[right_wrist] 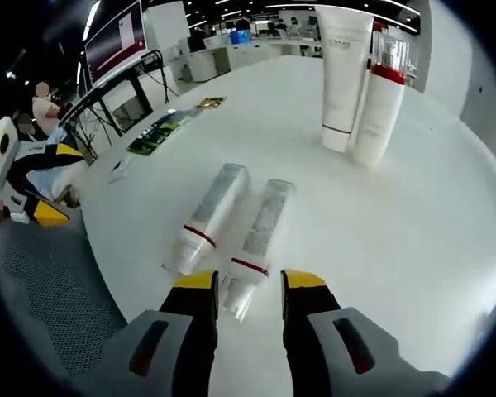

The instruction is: Arrange the skincare products in the storage area until every visible bottle or jar stands upright without overlapping.

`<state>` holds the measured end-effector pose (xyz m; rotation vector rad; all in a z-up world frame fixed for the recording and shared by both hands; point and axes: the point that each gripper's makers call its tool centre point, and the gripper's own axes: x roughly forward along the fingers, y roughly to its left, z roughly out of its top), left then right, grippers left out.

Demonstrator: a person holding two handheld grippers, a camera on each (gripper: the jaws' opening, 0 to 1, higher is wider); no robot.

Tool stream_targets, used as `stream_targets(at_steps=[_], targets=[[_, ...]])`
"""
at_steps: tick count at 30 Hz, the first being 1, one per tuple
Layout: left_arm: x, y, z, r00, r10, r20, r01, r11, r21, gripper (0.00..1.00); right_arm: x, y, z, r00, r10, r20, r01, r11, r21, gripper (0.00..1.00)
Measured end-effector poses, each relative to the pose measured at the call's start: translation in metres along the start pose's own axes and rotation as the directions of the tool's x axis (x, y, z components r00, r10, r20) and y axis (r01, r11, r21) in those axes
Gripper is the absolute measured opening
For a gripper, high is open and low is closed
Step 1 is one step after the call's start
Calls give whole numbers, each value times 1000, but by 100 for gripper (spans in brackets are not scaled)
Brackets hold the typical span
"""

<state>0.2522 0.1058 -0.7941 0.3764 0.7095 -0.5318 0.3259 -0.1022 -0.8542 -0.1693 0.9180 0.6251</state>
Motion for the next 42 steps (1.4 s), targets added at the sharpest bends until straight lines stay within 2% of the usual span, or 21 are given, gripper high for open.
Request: stream_targets(at_steps=[5,13,24,34,39,42], targets=[[0,0,0,1000,1,0,-1,1000,1,58,0,-5,-2,1000,-8,-9,8,1000,-15,20],[0,1,1,1000,3,1,-3,1000,-2,58,3,-7,-13,999,-14,-47,12,999,-40,19],[-1,3,0,1000,11,-4,-11,1000,-8,58,3,-10,-7,999,-12,-51,8,997,-80,17],[0,5,-1,1000,17,-5,-17,1000,-12,58,-21,-16,27,998,34,49,-31,998,-45,16],[0,5,0,1000,17,-1,-17,1000,-8,58,-36,-7,41,991,100,89,-100,995,-6,16],[0,5,1,1000,18,1,-18,1000,-9,58,-45,1,49,984,131,117,-130,991,-19,16]])
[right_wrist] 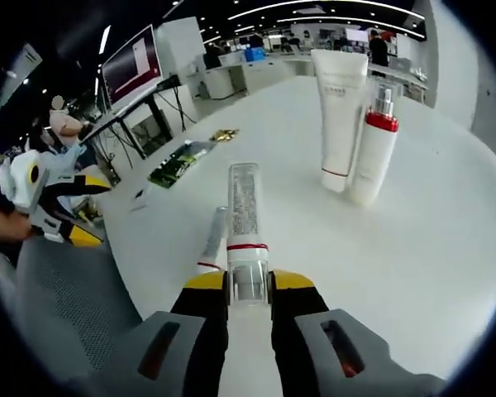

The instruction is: Arrange the skincare products in the storage area until every visible bottle or jar stands upright without overlapping.

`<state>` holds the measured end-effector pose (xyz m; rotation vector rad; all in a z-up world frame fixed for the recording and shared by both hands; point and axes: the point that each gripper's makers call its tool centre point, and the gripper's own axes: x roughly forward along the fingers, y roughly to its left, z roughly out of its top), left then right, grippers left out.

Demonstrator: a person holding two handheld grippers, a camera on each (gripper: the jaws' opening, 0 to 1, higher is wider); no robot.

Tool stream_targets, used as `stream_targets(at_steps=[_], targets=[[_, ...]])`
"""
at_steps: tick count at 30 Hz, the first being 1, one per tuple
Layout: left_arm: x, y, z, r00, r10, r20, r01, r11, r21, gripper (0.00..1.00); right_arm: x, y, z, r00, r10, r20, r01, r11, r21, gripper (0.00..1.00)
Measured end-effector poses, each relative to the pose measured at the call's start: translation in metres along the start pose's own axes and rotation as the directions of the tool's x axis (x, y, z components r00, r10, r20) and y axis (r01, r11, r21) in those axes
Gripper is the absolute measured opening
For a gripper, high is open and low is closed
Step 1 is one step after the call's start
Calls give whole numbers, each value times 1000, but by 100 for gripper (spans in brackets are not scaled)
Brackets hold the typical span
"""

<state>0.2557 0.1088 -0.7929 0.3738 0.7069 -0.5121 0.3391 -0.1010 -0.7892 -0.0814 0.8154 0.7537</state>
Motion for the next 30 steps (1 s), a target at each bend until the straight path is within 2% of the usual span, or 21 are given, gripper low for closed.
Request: stream_targets(at_steps=[5,6,7,10,15,23,30], targets=[[1,0,0,1000,-2,3,2,1000,3,58,-8,21,14,996,86,32,-86,996,-11,16],[1,0,1,1000,-4,5,4,1000,4,58,-9,31,19,990,135,38,-133,990,-38,16],[1,-1,1,1000,-5,6,5,1000,3,58,-10,34,21,989,140,41,-138,990,-40,16],[1,-1,1,1000,-7,7,7,1000,5,58,-13,53,27,978,208,32,-207,977,-44,16],[2,-1,1,1000,-4,8,4,1000,18,58,-17,83,39,950,311,22,-307,946,-103,16],[0,-2,5,1000,0,28,-1,999,41,58,-20,116,42,923,383,-37,-383,905,-184,16],[-3,-4,10,999,-1,54,-2,998,64,58,-18,126,18,914,359,-189,-403,859,-317,16]])
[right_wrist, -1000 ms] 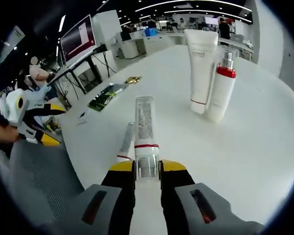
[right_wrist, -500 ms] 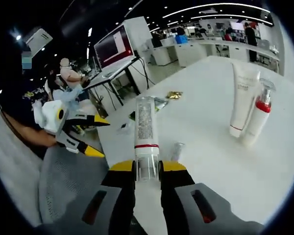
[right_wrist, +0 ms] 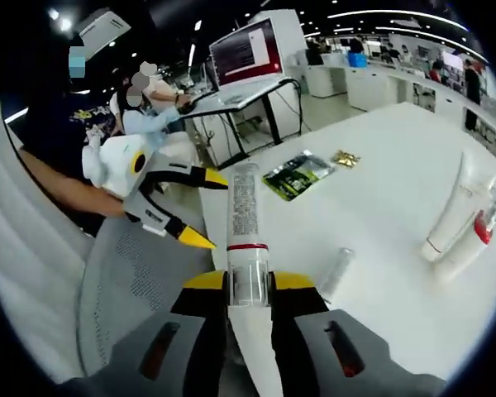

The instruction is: Arrange the skincare products in the storage area until every visible bottle or jar stands upright without overlapping.

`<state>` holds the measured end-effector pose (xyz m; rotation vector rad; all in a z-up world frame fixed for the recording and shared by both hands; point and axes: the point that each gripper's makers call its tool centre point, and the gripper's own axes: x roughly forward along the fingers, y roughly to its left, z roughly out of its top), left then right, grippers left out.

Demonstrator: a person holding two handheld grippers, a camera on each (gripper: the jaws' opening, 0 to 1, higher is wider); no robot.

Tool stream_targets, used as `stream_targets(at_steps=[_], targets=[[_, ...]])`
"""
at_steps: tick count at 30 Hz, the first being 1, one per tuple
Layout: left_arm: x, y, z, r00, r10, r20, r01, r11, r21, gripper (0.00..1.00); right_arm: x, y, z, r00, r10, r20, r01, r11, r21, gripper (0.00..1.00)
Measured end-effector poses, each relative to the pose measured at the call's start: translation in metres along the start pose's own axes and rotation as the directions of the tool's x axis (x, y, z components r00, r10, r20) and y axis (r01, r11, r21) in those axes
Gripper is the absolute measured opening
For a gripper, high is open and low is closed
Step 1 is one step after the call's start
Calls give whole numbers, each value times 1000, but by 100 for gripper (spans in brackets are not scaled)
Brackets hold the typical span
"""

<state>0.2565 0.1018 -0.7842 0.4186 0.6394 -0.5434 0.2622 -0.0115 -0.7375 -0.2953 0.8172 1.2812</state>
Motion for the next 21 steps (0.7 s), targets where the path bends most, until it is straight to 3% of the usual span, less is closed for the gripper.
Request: stream_targets(at_steps=[5,8,11,13,15,18,21], targets=[[-1,-8,6,1000,-19,23,17,997,78,58,12,9,-19,989,-21,-148,-1,989,-149,16],[1,-13,5,1000,-24,6,23,989,144,58,23,8,-31,969,-62,-239,3,970,-241,16],[2,-19,6,999,-42,5,40,979,198,57,31,11,-31,958,-82,-276,-10,949,-316,16],[2,-25,5,998,-63,-7,63,968,242,51,35,13,-28,955,-91,-283,-16,935,-356,16],[3,-31,3,997,-79,-25,83,950,300,49,38,16,-23,949,-103,-296,-24,918,-396,16],[4,-41,3,993,-114,-29,117,937,328,49,42,20,-19,946,-96,-310,-51,900,-433,16],[4,-45,3,990,-135,-33,138,929,343,45,45,21,-17,939,-110,-326,-73,862,-502,16]])
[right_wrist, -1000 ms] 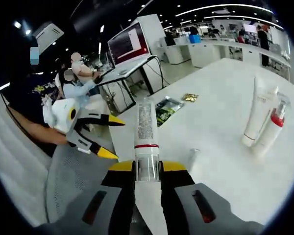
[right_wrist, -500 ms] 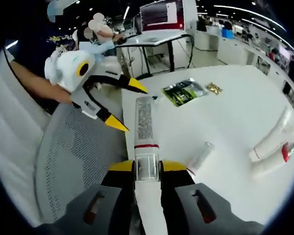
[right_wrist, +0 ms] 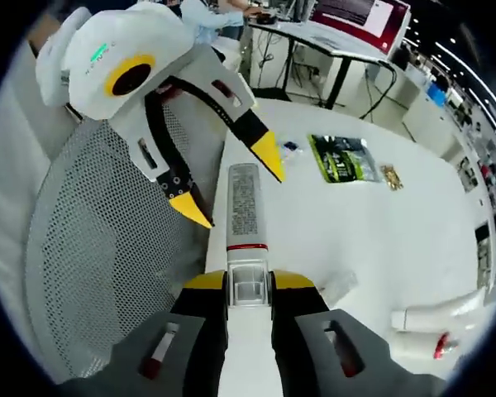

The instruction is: Arrange the skincare products in the storage area until every visible bottle or jar stands upright without overlapping.

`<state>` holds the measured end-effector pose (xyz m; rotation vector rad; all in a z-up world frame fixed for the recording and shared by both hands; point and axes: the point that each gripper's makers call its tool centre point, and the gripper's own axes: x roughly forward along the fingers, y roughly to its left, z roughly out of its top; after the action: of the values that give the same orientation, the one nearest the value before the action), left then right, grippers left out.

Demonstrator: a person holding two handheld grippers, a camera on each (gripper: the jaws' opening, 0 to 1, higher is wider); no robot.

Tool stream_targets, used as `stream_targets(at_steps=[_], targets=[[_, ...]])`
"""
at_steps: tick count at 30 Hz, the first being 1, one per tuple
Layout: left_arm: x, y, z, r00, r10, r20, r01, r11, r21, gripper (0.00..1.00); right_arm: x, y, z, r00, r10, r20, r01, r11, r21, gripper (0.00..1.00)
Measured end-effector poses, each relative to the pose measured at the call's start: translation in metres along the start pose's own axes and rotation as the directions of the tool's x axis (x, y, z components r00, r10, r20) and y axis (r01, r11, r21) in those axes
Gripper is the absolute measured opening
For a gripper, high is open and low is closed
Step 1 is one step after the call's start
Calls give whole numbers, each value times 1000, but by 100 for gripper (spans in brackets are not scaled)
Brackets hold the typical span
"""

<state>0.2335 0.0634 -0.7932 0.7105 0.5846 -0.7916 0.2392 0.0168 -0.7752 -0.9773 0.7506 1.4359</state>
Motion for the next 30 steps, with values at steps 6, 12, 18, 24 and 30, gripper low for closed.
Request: stream_targets(at_steps=[6,12,18,24,30], targets=[[0,-7,-2,999,-50,-4,49,998,-42,35,3,4,4,1000,14,-22,-16,993,-118,16],[-2,-10,-7,997,-77,-29,76,997,-21,23,7,10,9,999,24,-31,-29,981,-191,16],[-3,-10,-9,994,-101,-27,99,991,-88,21,9,6,12,999,17,-35,-25,975,-220,17],[-6,-14,-4,989,-149,23,150,966,-213,20,5,0,18,995,27,100,-12,990,-143,22],[-8,-14,-3,987,-157,33,160,954,-254,19,1,-5,13,986,25,164,-18,999,-44,25]])
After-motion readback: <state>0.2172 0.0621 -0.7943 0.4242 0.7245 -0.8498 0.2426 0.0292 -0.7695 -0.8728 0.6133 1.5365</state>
